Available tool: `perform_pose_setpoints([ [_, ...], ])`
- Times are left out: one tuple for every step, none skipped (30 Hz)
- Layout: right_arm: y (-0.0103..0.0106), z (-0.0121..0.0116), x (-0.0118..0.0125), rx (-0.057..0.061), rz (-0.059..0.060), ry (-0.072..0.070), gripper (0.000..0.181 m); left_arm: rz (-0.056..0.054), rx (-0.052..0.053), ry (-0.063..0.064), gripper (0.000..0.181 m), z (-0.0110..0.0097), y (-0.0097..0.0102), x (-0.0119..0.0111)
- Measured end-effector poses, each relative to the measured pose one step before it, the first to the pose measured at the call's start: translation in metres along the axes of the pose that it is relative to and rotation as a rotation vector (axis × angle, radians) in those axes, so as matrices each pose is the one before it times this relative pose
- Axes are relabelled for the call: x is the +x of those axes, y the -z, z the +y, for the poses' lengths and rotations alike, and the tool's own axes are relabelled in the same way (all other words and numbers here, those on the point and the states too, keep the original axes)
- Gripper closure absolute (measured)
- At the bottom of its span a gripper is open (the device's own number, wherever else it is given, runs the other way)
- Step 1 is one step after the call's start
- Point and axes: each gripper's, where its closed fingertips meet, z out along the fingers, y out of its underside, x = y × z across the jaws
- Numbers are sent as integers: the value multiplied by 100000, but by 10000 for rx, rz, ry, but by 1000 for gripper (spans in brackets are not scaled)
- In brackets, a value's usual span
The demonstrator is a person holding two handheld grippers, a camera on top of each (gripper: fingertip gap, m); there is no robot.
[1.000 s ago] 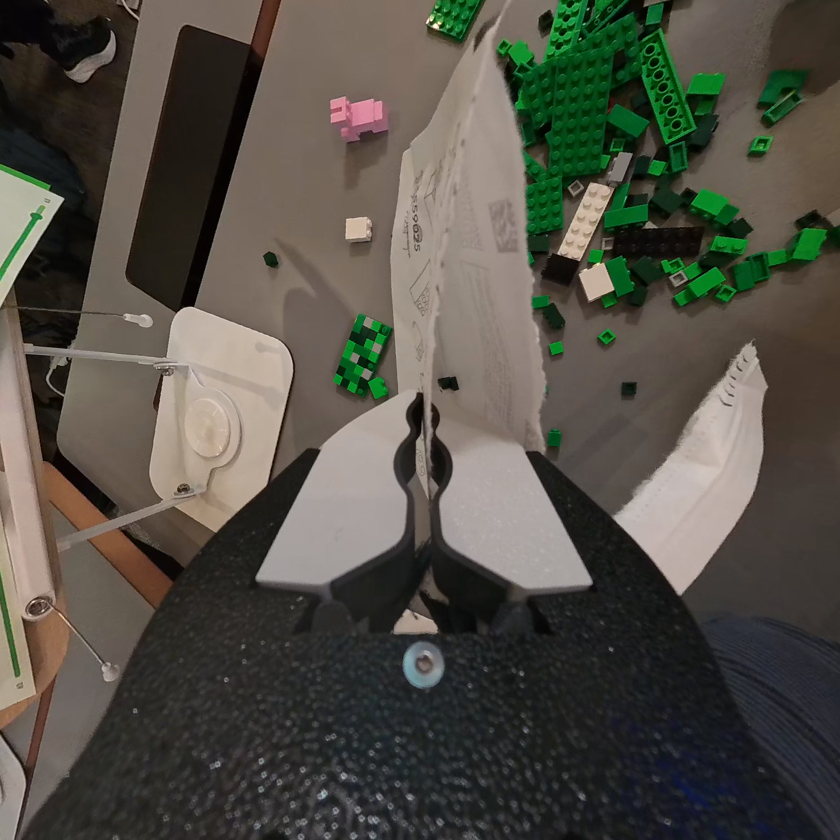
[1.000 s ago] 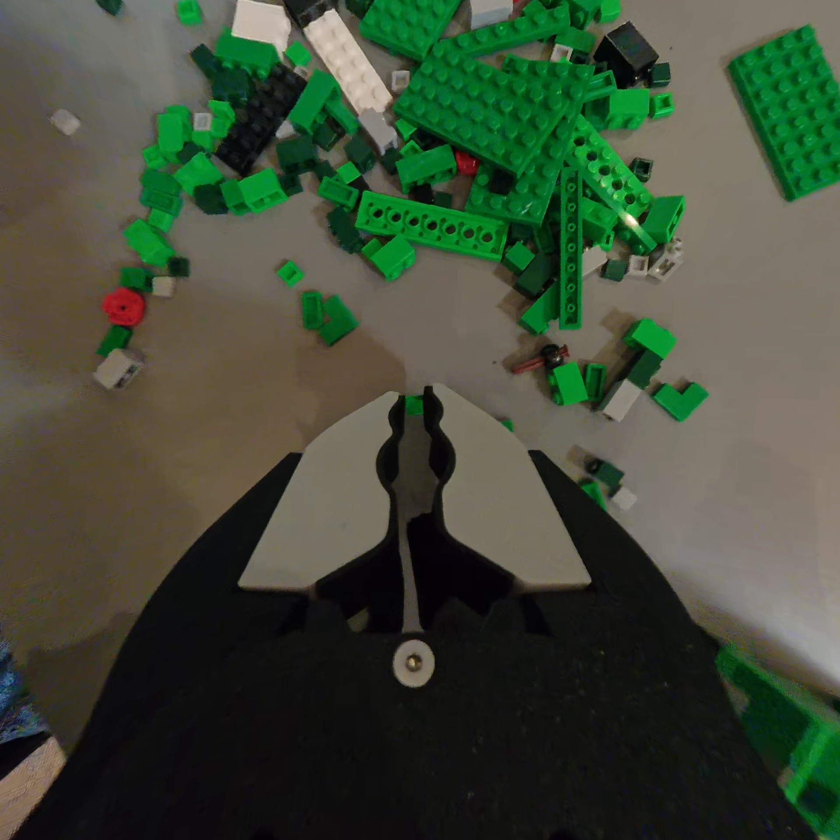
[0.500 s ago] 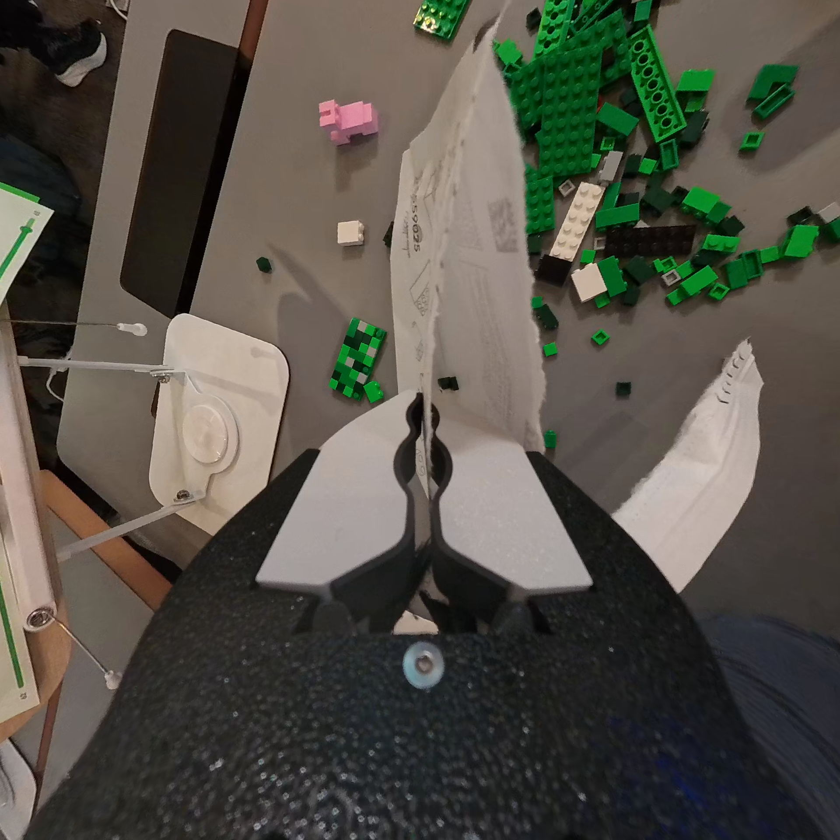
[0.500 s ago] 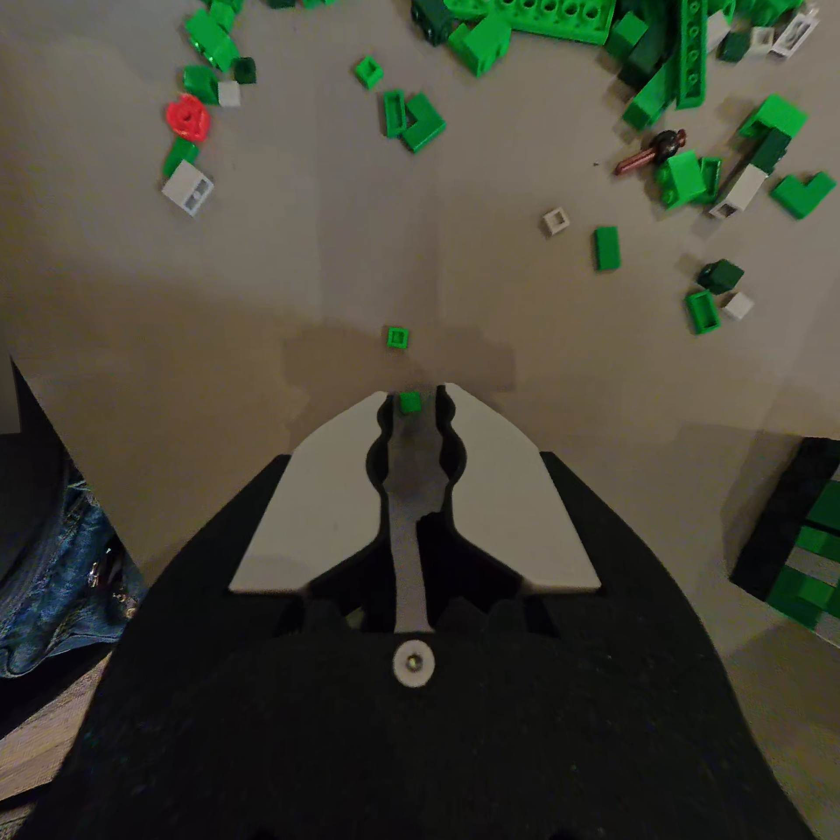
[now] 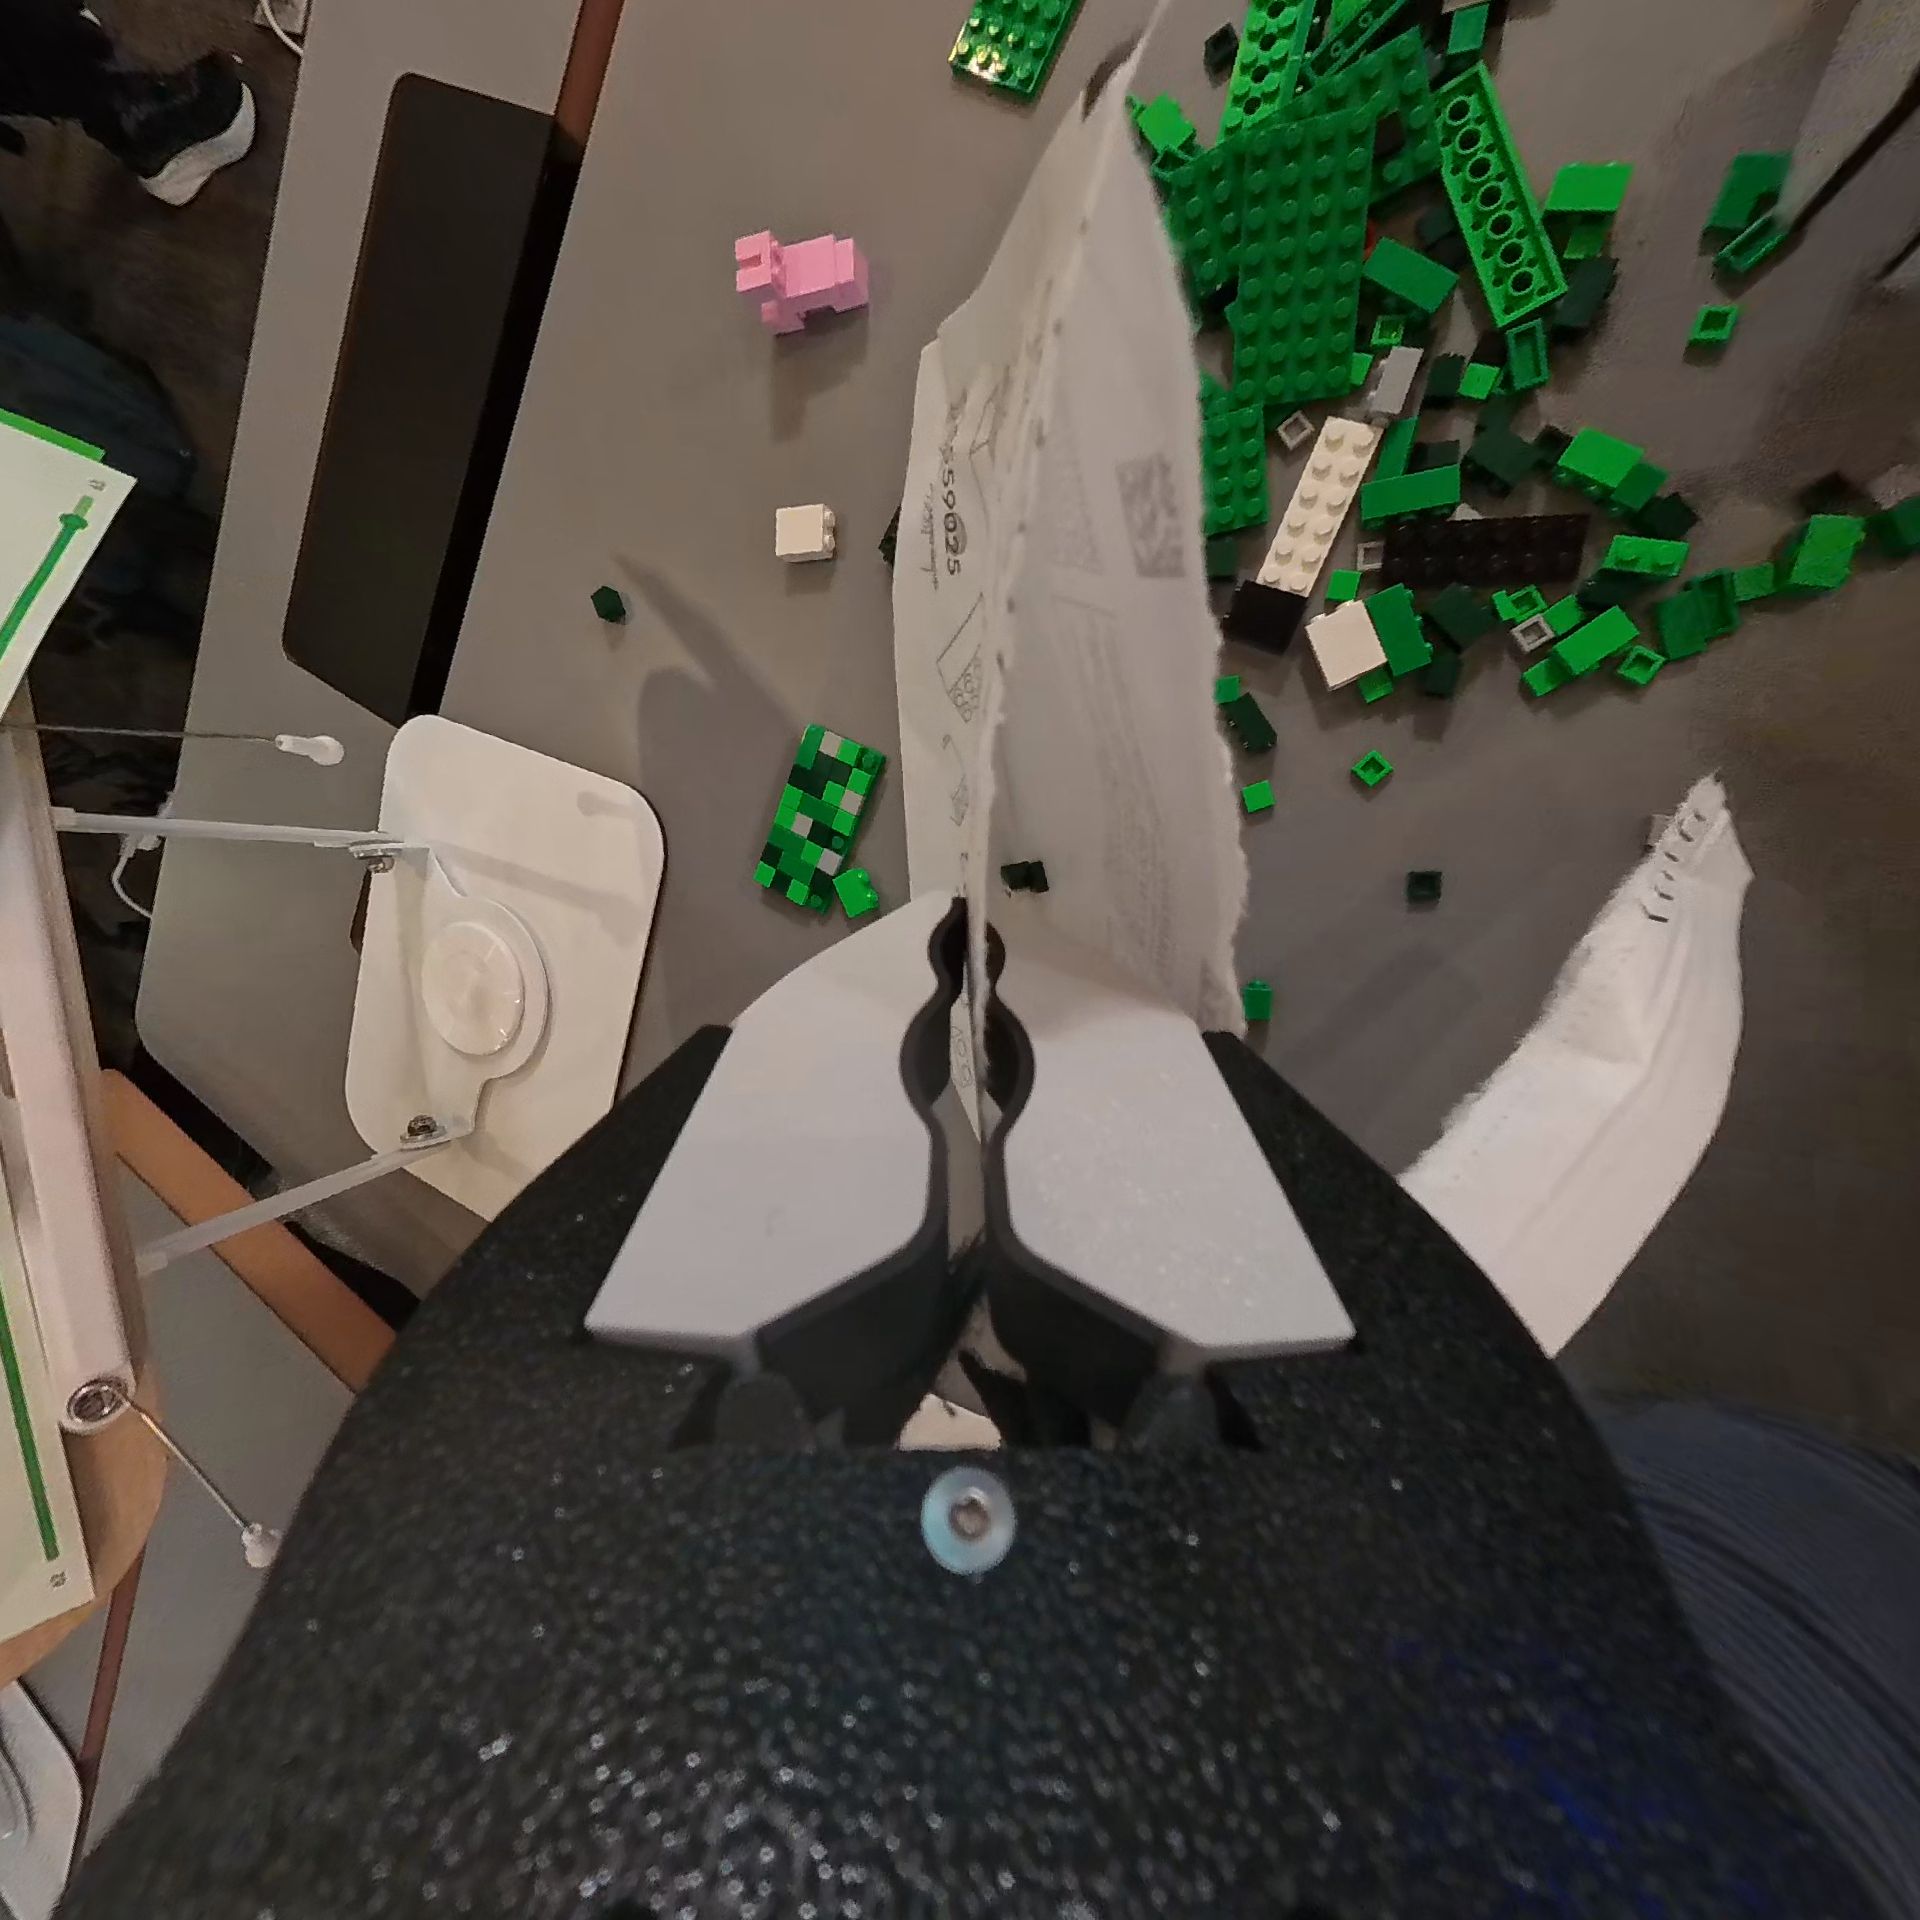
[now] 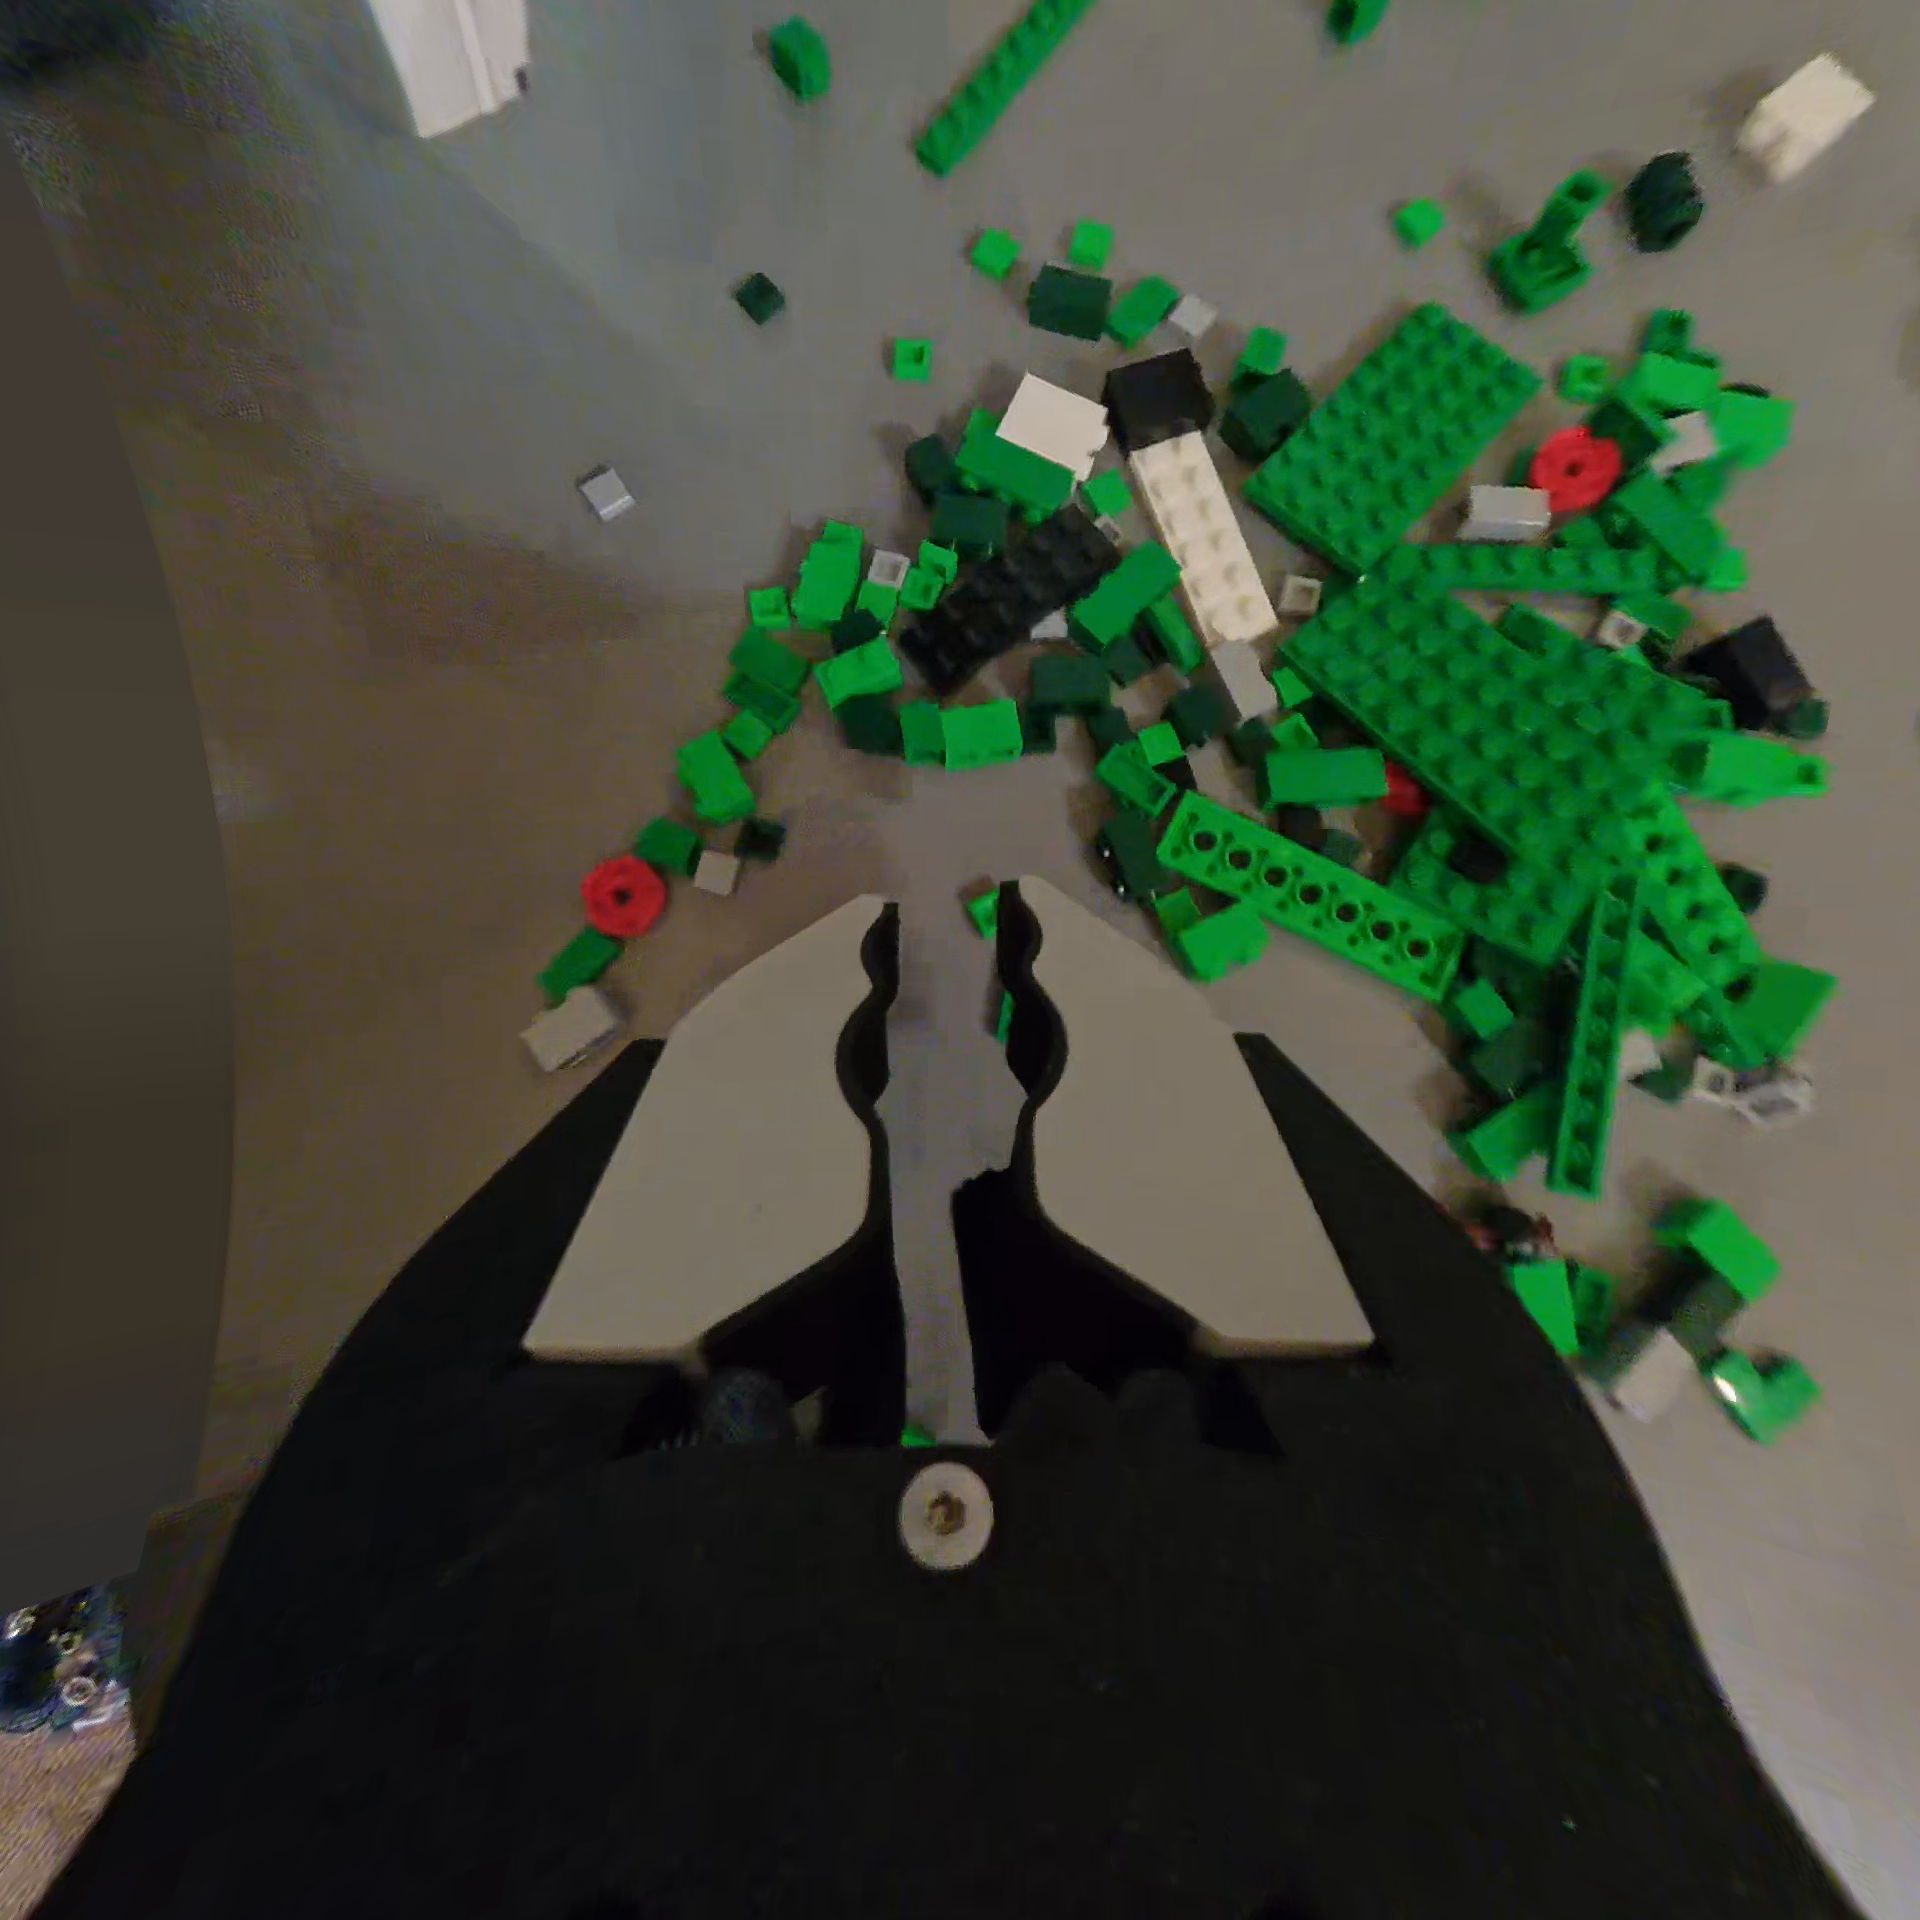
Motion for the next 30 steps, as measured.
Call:
perform_pose_setpoints([
  [-519, 38, 197, -160, -114, -50, 164, -7, 27, -12, 181, -29, 63, 28],
  [-400, 177, 149, -231, -106, -49, 164, -18, 37, -14, 181, -31, 82, 3],
  [-296, 179, 148, -237, -57, -30, 164, -25, 32, -3, 181, -28, 81, -6],
  [-210, 114, 197, -178, 17, -5, 165, -14, 20, 5, 181, -30, 58, -10],
  [-149, 62, 81, -135, -34, 0, 166, -11, 5, -3, 181, -9, 18, 9],
  [-113, 26, 1, -88, -85, -20, 167, -2, -13, -9, 181, 4, -3, 4],
  [-95, 66, 20, -83, -66, -28, 167, 2, -21, -9, 181, 6, -19, 27],
  [-90, 147, 32, -104, -61, -19, 168, 3, -9, -15, 181, -5, -17, 15],
  [-101, 186, 30, -114, -53, -14, 168, 3, 10, -13, 181, -27, -6, 12],
  [-65, 142, 49, -76, -31, -20, 168, 4, 16, -3, 181, -26, 10, 3],
  [29, -29, 16, 43, -44, -48, 169, 6, 16, -1, 181, -18, 13, 3],
  [-2, 90, 48, -36, 0, -13, 170, 8, 10, 0, 181, 10, -6, -12],
  [-5, -14, -17, 30, -19, 3, 173, 7, 0, 15, 181, 25, -7, -24],
  [-14, -47, -18, 47, -7, 12, 173, 8, -1, 22, 181, 31, -9, -30],
  [-18, -30, -24, 27, 0, 7, 173, 2, -4, 20, 181, 42, -10, -28],
  [14, 12, -15, -6, 27, 14, 173, 2, -4, 20, 181, 54, -2, -24],
  [117, 11, -26, 13, 71, 20, 173, -4, 0, 20, 181, 40, 11, -40],
  [300, -58, -156, 74, 62, 10, 173, -6, 5, 18, 181, 49, 20, -32],
  [534, -55, -214, 123, 83, -5, 173, 0, -1, 21, 181, 40, 6, -18],
  [776, 83, -180, 123, 161, -33, 173, -6, -14, 16, 181, 61, 7, -26],
  [962, 307, -93, 90, 238, -77, 173, -9, -19, 14, 181, 48, 2, -29],
  [1069, 571, 7, 53, 275, -137, 173, -6, -10, 9, 181, 31, -2, -15],
  [1058, 836, 89, -10, 284, -202, 173, -12, 9, 4, 181, -9, 17, -16],
  [947, 1065, 194, -81, 280, -243, 173, 1, 17, 3, 181, -31, 18, 1],
  [780, 1231, 230, -152, 234, -258, 173, 5, 5, -6, 181, -31, -10, 17],
  [571, 1246, 293, -169, 212, -256, 173, 5, -9, -17, 181, -18, -16, 35],
  [377, 1165, 280, -156, 146, -247, 173, 7, -13, -23, 181, -30, -31, 38],
  [207, 1032, 184, -159, 54, -245, 173, 1, -4, -21, 181, -50, -21, 24],
  [99, 847, 183, -149, 65, -197, 173, 15, 5, -17, 181, -61, -27, 46],
  [4, 655, 111, -125, 46, -94, 173, 14, -8, -21, 181, -39, -39, 40],
])
